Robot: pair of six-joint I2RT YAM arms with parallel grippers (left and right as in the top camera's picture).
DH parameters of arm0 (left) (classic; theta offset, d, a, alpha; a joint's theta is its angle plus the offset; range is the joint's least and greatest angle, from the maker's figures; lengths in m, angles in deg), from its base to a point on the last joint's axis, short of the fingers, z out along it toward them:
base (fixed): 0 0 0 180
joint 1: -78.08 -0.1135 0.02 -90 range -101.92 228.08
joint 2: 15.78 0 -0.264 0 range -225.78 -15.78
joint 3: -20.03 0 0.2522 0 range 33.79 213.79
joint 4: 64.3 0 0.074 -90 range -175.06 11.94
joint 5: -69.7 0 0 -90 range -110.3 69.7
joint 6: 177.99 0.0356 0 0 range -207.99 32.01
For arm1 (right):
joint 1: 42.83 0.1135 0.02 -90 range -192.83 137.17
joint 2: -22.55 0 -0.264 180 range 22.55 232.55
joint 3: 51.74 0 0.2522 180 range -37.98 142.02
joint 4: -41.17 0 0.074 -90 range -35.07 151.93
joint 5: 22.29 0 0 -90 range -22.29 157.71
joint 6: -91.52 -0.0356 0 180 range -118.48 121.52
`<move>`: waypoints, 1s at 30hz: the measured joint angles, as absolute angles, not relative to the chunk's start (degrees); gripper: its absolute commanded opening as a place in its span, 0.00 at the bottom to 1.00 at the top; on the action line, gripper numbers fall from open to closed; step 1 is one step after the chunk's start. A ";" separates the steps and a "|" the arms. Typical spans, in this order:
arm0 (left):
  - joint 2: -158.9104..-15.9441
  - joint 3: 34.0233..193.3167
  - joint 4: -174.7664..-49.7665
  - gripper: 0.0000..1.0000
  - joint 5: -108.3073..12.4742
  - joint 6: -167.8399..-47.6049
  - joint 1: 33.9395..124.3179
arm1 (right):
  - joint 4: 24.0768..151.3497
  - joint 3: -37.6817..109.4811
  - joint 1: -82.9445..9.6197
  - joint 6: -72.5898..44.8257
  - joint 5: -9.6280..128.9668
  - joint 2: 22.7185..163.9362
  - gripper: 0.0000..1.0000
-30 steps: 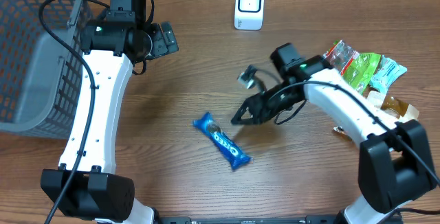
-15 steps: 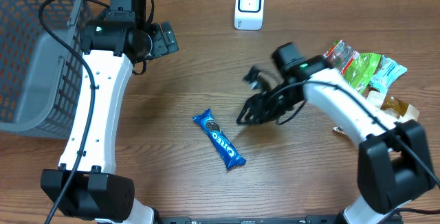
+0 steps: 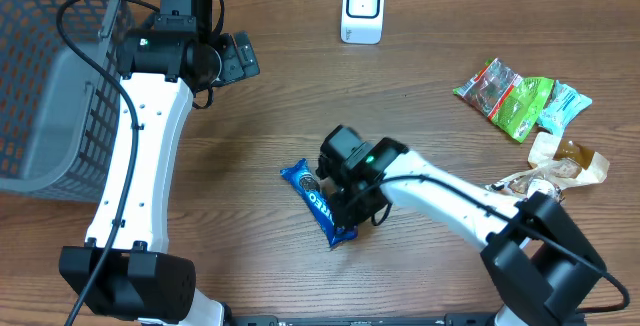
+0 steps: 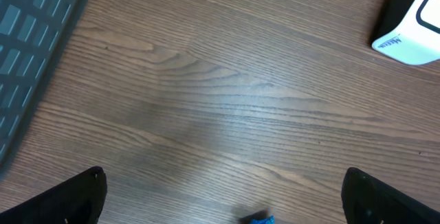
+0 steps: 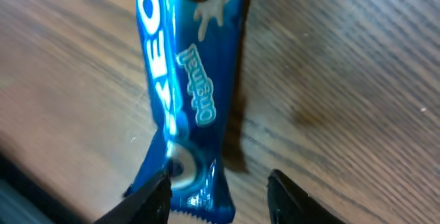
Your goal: Scan the item barcode
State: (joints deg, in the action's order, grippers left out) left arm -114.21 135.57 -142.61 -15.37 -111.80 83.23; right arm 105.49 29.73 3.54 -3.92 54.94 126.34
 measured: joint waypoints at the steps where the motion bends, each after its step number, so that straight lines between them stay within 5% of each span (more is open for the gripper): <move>1: -114.21 135.57 -142.61 1.00 -15.37 -111.78 83.23 | 104.84 29.73 4.35 -4.35 56.34 126.34 0.47; 17: -114.21 135.57 -142.61 1.00 -15.37 -111.80 83.23 | 105.52 29.44 5.25 -5.99 53.19 126.34 0.56; 22: -114.21 135.57 -142.61 1.00 -15.37 -111.78 83.23 | 103.99 27.08 5.25 -5.84 51.75 127.28 0.28; 27: -114.21 135.57 -142.61 1.00 -15.37 -111.80 83.23 | 103.13 26.60 5.20 -5.99 51.07 127.85 0.19; 30: -114.21 135.57 -142.61 1.00 -15.37 -111.80 83.23 | 103.35 26.62 5.18 -5.69 50.85 127.83 0.05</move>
